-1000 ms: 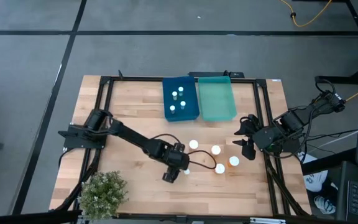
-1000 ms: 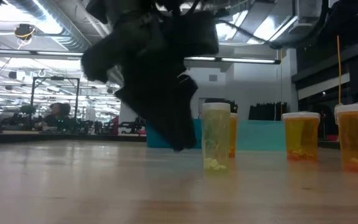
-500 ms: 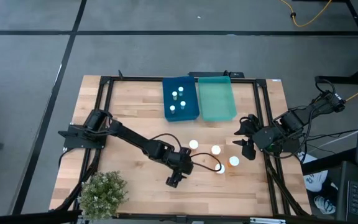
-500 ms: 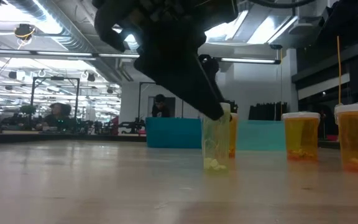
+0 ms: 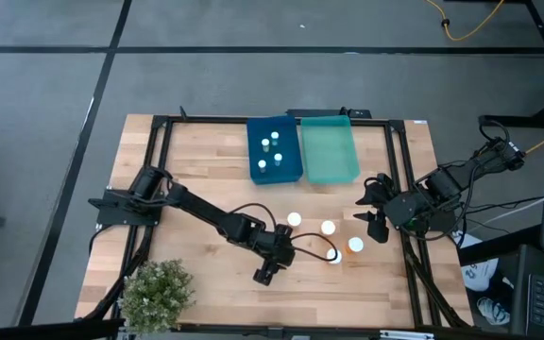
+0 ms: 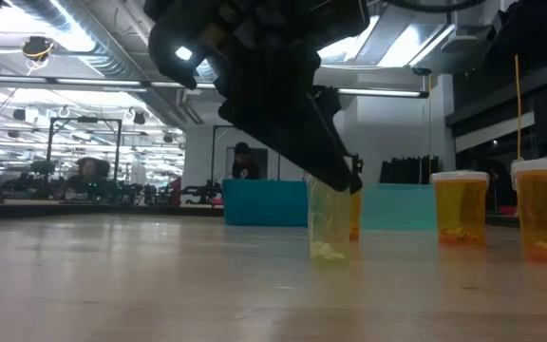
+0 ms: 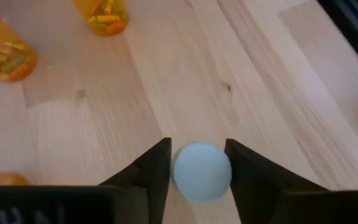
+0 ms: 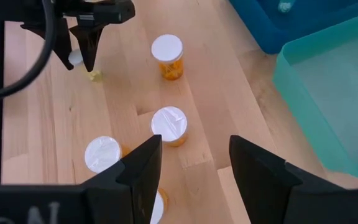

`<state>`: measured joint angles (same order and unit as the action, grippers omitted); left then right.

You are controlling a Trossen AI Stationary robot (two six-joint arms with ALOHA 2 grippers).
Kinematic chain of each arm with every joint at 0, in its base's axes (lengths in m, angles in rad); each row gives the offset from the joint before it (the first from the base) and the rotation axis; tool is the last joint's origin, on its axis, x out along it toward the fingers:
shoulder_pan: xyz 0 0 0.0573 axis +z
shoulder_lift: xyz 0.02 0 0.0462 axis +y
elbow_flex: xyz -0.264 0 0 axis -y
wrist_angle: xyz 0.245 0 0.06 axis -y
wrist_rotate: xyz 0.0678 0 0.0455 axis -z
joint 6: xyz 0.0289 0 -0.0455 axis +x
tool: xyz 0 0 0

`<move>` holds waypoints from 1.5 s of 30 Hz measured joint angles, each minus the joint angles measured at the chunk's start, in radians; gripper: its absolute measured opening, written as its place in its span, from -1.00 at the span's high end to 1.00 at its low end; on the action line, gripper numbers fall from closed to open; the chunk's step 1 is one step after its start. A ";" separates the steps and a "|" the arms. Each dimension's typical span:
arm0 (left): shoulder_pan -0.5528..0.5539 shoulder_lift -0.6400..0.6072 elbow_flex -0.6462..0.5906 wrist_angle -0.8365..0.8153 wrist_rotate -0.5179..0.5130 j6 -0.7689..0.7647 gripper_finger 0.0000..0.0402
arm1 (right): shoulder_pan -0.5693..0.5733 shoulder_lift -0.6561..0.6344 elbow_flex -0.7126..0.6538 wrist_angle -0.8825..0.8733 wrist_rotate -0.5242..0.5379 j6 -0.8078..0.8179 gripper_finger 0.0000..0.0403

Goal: Pick and place medicine bottles into bin by pill shape (circle, oval)
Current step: Put the yellow pill bottle on the blue bin

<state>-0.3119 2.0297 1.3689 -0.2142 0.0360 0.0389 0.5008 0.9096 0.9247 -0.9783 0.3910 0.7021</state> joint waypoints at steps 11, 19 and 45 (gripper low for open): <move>0.051 -0.054 0.131 -0.208 -0.011 0.135 0.58 | 0.000 0.000 0.000 -0.001 0.000 0.000 0.05; 0.211 -0.087 0.335 -0.387 -0.044 0.328 0.59 | 0.000 0.001 0.000 -0.003 0.000 -0.001 0.05; 0.838 0.152 0.372 -0.270 0.194 0.361 0.61 | 0.000 0.013 0.000 -0.030 0.027 -0.008 0.05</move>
<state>0.5266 2.1822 1.7411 -0.4839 0.2298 0.4003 0.5007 0.9230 0.9249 -1.0080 0.4182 0.6945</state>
